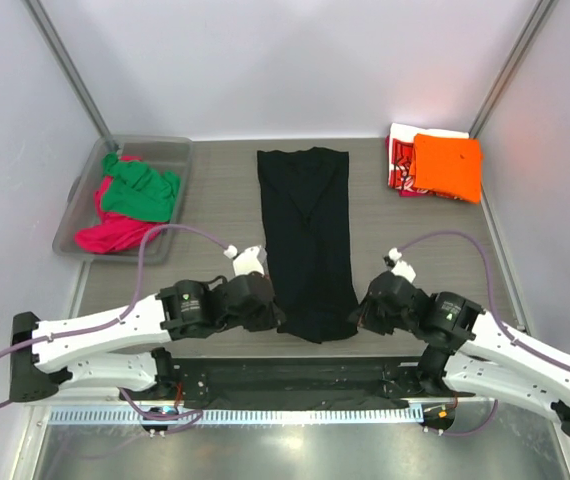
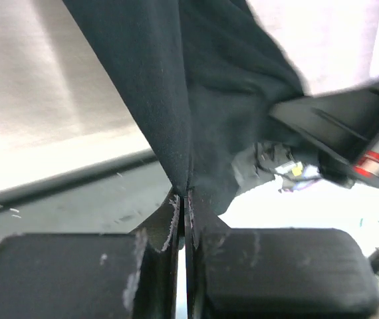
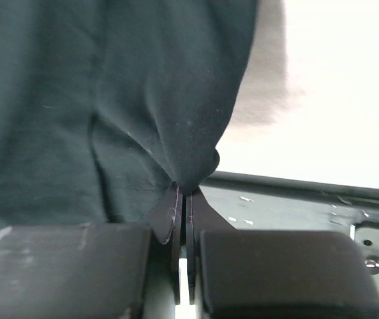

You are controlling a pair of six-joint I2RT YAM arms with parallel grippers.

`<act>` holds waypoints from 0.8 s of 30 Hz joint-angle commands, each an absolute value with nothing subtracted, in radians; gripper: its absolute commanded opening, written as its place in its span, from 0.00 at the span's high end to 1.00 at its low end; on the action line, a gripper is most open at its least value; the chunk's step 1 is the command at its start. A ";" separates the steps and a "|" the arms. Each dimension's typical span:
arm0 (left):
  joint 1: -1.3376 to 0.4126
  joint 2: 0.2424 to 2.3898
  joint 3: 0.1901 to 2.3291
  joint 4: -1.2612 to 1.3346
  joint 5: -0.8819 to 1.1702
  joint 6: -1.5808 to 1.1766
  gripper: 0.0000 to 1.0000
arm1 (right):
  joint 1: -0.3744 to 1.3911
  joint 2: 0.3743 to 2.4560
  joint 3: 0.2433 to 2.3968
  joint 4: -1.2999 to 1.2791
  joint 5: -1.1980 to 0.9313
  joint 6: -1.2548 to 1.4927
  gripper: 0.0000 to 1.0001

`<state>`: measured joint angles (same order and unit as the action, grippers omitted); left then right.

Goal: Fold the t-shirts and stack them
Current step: Fold the tshirt

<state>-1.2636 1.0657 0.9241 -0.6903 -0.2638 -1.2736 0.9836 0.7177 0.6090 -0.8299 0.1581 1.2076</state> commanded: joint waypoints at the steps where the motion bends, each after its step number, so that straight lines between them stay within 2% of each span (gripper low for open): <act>1: -1.214 1.075 0.985 -0.842 -0.365 -1.192 1.00 | 0.982 0.773 0.756 -0.899 0.310 1.146 0.99; 4: -1.122 1.112 1.040 -0.838 -0.348 -1.128 1.00 | 0.956 0.860 0.865 -0.911 0.393 1.057 0.99; 8: -0.975 1.176 1.142 -0.838 -0.298 -1.017 1.00 | 0.827 0.992 1.012 -0.908 0.397 0.907 0.99; 13: -0.833 1.298 1.241 -0.802 -0.212 -0.931 1.00 | 0.643 1.153 1.176 -0.862 0.327 0.743 0.99; 24: -0.601 1.658 1.543 -0.818 -0.097 -0.755 1.00 | 0.466 1.489 1.350 -0.752 0.169 0.558 0.99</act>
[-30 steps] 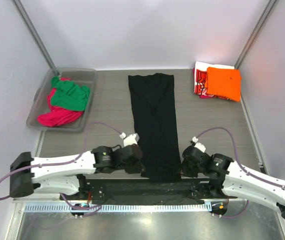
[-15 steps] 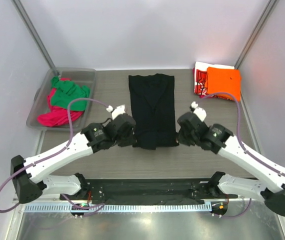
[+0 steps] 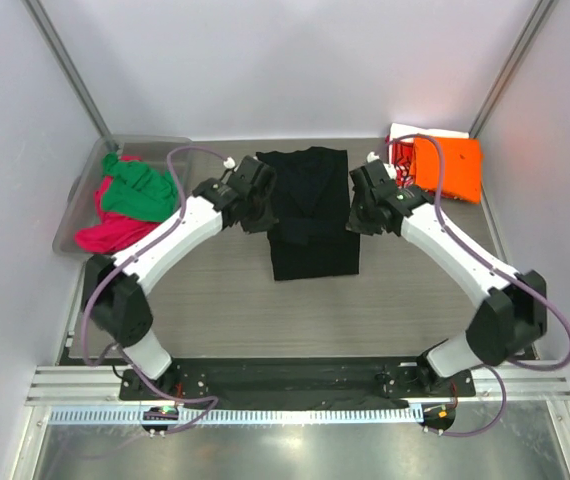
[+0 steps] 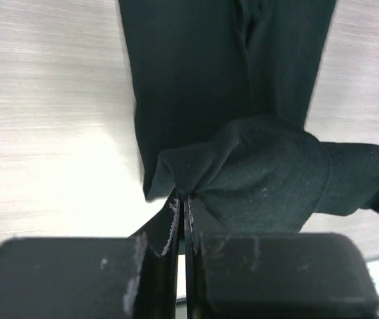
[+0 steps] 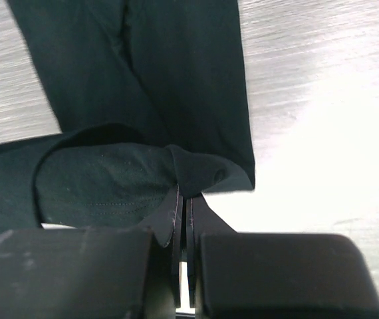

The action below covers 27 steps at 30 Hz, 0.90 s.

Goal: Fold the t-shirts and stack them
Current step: Fold the tshirt

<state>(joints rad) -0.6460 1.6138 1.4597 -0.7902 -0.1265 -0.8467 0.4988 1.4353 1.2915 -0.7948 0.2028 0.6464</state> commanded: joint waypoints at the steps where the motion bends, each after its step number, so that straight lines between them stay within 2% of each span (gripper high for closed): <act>1: -0.582 1.713 1.590 -0.831 -0.088 -0.730 1.00 | 0.459 1.511 1.374 -0.747 0.149 0.551 0.99; 8: -0.514 1.955 1.773 -0.902 -0.025 -0.667 0.99 | 0.400 1.716 1.500 -0.729 0.097 0.506 0.99; 21: -0.411 2.227 2.022 -0.950 0.061 -0.626 0.96 | 0.311 2.045 1.747 -0.741 0.023 0.448 0.98; 22: -0.400 2.274 2.072 -0.966 0.081 -0.632 0.94 | 0.307 2.068 1.785 -0.745 0.014 0.449 0.94; 23: -0.393 2.302 2.106 -0.977 0.096 -0.637 0.88 | 0.292 2.124 1.814 -0.752 0.014 0.454 0.84; 24: -0.381 2.331 2.147 -0.997 0.104 -0.644 0.82 | 0.282 2.155 1.856 -0.761 0.014 0.465 0.54; 25: -0.353 2.368 2.246 -1.038 0.151 -0.670 0.75 | 0.270 2.196 1.975 -0.803 0.014 0.471 0.44; 26: -0.338 2.431 2.297 -1.046 0.200 -0.678 0.58 | 0.253 2.268 2.056 -0.843 -0.010 0.482 0.38; 27: -0.322 2.466 2.357 -1.078 0.240 -0.687 0.51 | 0.246 2.304 2.139 -0.914 -0.006 0.500 0.33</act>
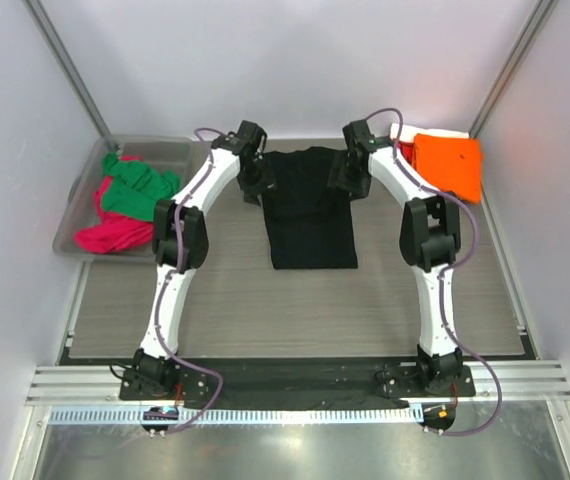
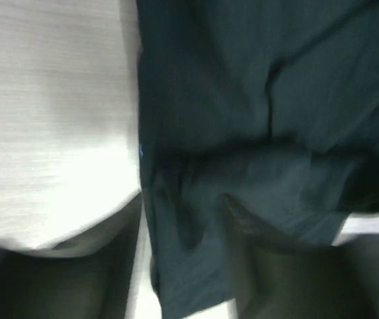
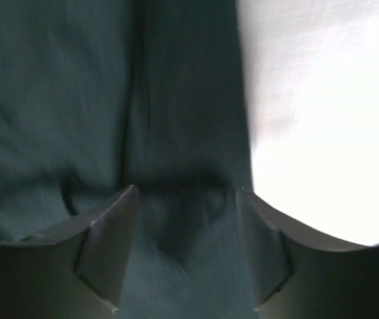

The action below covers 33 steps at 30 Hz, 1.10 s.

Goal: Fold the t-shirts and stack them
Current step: Fold the tshirt

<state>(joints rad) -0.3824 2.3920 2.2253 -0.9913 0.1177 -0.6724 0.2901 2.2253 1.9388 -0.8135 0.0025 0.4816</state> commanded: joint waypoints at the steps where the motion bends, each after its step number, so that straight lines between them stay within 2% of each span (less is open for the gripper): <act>1: -0.296 2.494 2.491 -1.113 0.262 -0.695 0.43 | 0.241 2.325 2.281 -0.942 -0.008 0.505 0.32; 3: -0.281 2.508 2.583 -1.164 0.261 -0.693 0.36 | 0.241 2.329 2.367 -0.980 -0.021 0.506 0.30; 4: -0.276 2.485 2.545 -1.152 0.253 -0.690 0.32 | 0.244 2.309 2.359 -0.977 -0.026 0.511 0.30; 6: -0.276 2.343 2.412 -1.055 0.244 -0.680 0.30 | 0.262 2.249 2.295 -0.950 -0.025 0.506 0.30; 9: -0.279 2.142 2.023 -0.921 0.238 -0.689 0.31 | 0.316 2.093 1.983 -0.834 -0.034 0.505 0.31; 13: -0.319 1.982 1.778 -0.839 0.221 -0.673 0.33 | 0.406 1.942 1.755 -0.749 -0.032 0.511 0.33; 16: -0.353 1.886 1.651 -0.835 0.198 -0.650 0.35 | 0.469 1.928 1.657 -0.703 -0.057 0.537 0.34; 24: -0.364 1.597 1.330 -0.810 0.137 -0.611 0.36 | 0.512 2.048 1.673 -0.693 -0.060 0.540 0.36; 33: -0.362 1.387 1.123 -0.802 0.114 -0.594 0.36 | 0.509 2.200 1.831 -0.733 -0.014 0.514 0.36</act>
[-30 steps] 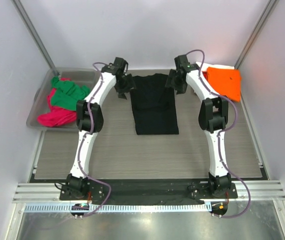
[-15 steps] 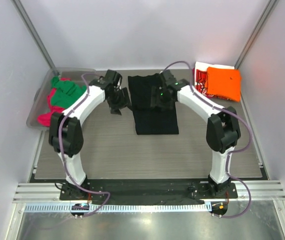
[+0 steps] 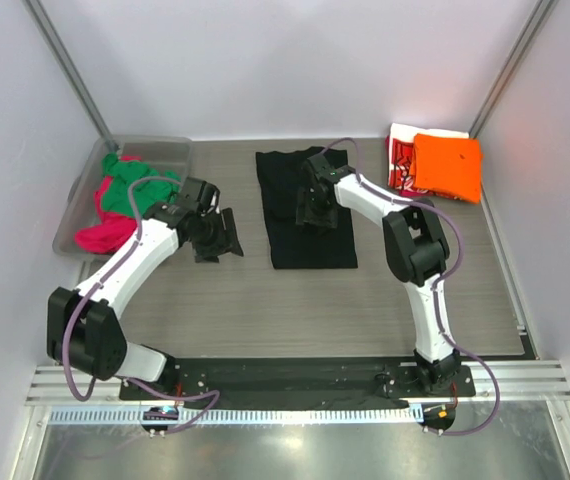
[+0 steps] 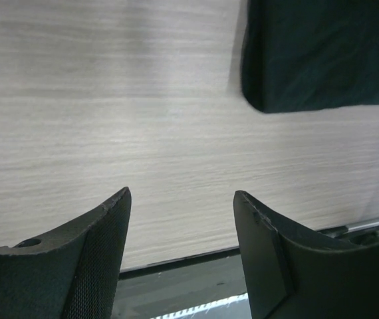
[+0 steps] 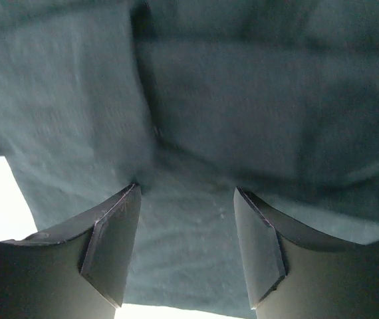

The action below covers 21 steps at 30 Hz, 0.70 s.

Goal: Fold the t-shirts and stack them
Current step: Fold the tshirt

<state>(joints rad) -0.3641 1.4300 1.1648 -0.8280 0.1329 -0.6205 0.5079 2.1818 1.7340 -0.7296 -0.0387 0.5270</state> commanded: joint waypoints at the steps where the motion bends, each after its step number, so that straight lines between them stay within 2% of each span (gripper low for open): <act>1: -0.362 1.379 1.115 -0.802 0.109 -0.594 0.36 | 0.506 2.232 1.853 -0.741 -0.008 0.511 0.36; 5: -0.361 1.342 1.086 -0.813 0.113 -0.595 0.36 | 0.482 2.334 2.026 -0.813 0.051 0.499 0.36; 8: -0.362 1.316 1.077 -0.816 0.118 -0.606 0.36 | 0.434 2.446 2.271 -0.886 0.066 0.506 0.36; 9: -0.362 1.310 1.072 -0.815 0.118 -0.617 0.36 | 0.417 2.482 2.421 -0.912 0.060 0.540 0.36; 12: -0.364 1.301 1.066 -0.795 0.136 -0.633 0.36 | 0.353 2.546 2.619 -0.881 -0.037 0.651 0.36; 14: -0.362 1.308 1.068 -0.776 0.161 -0.649 0.36 | 0.333 2.490 2.612 -0.792 -0.083 0.684 0.36; 17: -0.362 1.324 1.058 -0.726 0.182 -0.663 0.33 | 0.333 2.372 2.444 -0.712 -0.078 0.677 0.36; 21: -0.364 1.354 1.010 -0.599 0.245 -0.710 0.24 | 0.328 2.145 2.045 -0.686 -0.052 0.611 0.32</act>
<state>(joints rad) -0.3641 1.3312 1.0389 -0.7338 0.1722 -0.6708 0.2871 2.3318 2.2269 -0.7258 -0.0399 0.6369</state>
